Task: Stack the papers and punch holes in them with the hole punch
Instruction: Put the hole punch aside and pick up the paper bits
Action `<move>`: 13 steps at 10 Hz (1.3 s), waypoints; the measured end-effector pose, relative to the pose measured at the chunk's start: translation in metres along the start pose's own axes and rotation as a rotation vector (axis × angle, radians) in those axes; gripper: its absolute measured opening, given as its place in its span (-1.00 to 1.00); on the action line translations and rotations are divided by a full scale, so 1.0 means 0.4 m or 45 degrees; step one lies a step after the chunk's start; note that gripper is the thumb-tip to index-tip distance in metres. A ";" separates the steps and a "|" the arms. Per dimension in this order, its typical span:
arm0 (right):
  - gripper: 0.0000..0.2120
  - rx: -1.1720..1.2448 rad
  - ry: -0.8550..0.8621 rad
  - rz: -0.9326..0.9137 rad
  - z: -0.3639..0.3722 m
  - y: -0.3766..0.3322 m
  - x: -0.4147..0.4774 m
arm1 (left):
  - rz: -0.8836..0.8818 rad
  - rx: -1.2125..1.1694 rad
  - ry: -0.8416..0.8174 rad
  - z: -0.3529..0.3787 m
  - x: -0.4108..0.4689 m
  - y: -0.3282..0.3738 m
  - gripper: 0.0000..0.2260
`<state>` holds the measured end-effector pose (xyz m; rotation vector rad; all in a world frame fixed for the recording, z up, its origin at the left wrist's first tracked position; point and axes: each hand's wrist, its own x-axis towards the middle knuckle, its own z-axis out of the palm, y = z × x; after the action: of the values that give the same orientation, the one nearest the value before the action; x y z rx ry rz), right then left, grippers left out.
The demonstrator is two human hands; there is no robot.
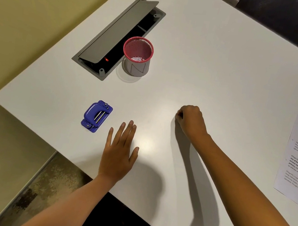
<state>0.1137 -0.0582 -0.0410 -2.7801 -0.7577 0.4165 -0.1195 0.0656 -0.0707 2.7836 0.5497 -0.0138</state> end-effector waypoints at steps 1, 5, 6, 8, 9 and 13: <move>-0.88 -0.003 -0.096 0.107 0.004 -0.005 0.004 | -0.002 0.001 -0.004 0.000 0.001 0.000 -0.45; -0.81 1.034 0.028 0.716 -0.069 0.032 -0.070 | -0.009 0.019 -0.031 -0.002 0.001 0.000 -0.45; -0.85 1.222 0.030 0.805 -0.062 0.050 -0.081 | -0.008 0.023 -0.040 -0.002 0.001 -0.001 -0.44; -0.86 1.561 0.008 0.733 -0.097 0.007 -0.073 | -0.012 0.011 -0.040 -0.005 0.002 0.002 -0.44; -0.92 1.445 0.086 0.577 -0.145 -0.079 -0.020 | -0.021 0.018 -0.041 -0.006 0.003 0.001 -0.45; -0.76 0.637 0.377 -0.196 -0.225 -0.384 0.262 | -0.033 0.007 -0.031 -0.009 0.002 0.004 -0.45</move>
<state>0.1595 0.1125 0.0658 -2.2321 -0.6784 0.1330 -0.1182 0.0656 -0.0670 2.7778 0.5801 -0.0552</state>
